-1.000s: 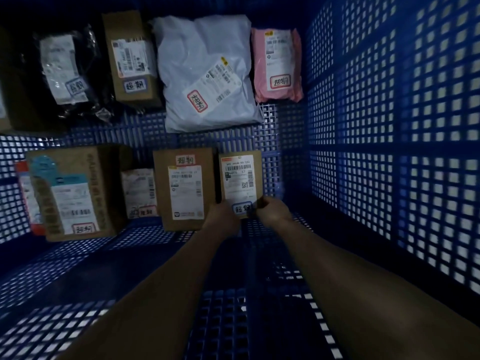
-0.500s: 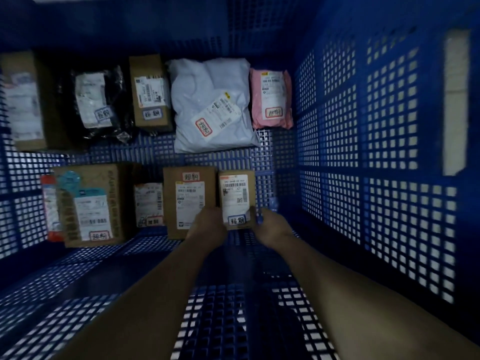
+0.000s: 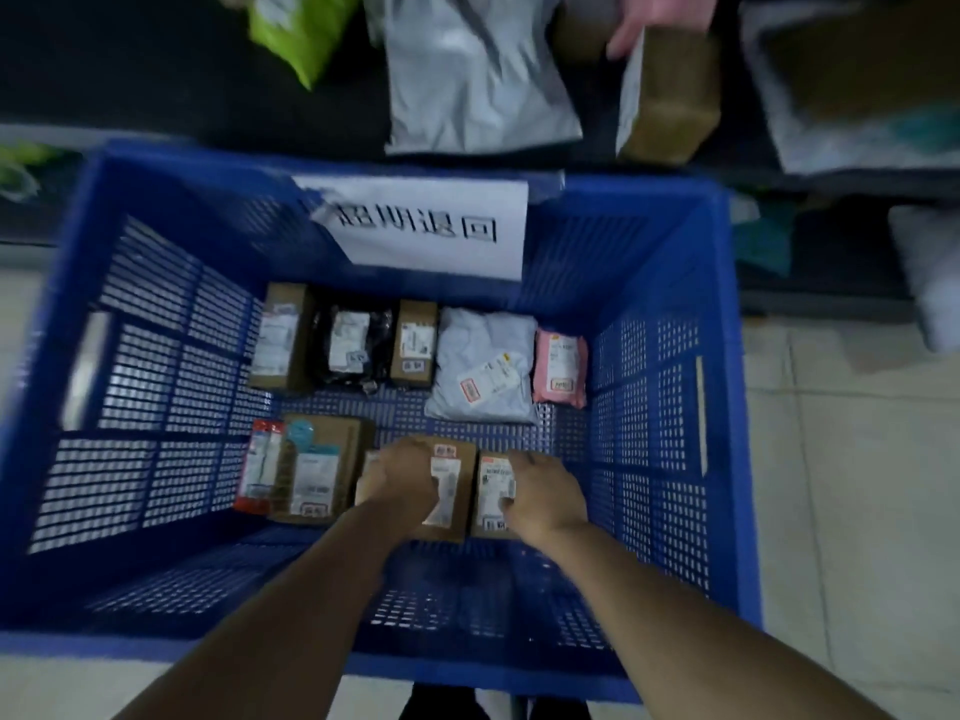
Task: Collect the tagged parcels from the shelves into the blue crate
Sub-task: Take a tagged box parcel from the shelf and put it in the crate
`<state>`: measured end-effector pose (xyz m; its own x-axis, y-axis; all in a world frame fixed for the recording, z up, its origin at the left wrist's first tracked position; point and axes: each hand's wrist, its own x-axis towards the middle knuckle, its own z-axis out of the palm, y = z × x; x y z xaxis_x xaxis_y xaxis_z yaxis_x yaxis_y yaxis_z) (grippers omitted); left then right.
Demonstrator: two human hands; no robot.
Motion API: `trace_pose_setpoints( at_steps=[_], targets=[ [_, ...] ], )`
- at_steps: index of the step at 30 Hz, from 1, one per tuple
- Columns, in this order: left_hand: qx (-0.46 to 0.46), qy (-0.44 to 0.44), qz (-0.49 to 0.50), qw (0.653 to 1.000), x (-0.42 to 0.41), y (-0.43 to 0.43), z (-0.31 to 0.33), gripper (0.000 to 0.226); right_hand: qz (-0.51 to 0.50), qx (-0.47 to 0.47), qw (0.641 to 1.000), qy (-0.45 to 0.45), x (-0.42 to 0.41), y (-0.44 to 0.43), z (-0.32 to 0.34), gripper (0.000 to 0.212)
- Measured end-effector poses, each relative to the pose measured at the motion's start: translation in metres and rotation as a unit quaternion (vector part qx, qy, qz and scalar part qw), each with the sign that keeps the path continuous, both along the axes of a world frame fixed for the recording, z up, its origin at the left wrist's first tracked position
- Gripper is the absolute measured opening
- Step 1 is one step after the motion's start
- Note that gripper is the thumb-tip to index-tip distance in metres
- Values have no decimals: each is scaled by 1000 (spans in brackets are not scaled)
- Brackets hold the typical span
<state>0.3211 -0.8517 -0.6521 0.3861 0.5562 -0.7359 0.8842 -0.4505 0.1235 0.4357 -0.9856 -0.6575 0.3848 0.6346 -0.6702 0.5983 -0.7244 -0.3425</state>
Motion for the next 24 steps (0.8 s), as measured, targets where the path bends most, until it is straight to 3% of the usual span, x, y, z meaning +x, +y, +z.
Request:
trace_pose_setpoints(
  at_steps=[4,12,16,24],
  targets=[
    [48,-32,-11,998,-9,13,72,20,43,44,998,-25,1,20,66,53],
    [138,-69,34,988,-37,22,190,27,132,98,984,-62,-5,53,187,41],
    [183,-79,55,978,-56,23,244,28,180,141,968,-103,-13,66,247,31],
    [250,-101,110,957,-106,27,335,23,263,212,931,-137,-47,100,349,40]
  ],
)
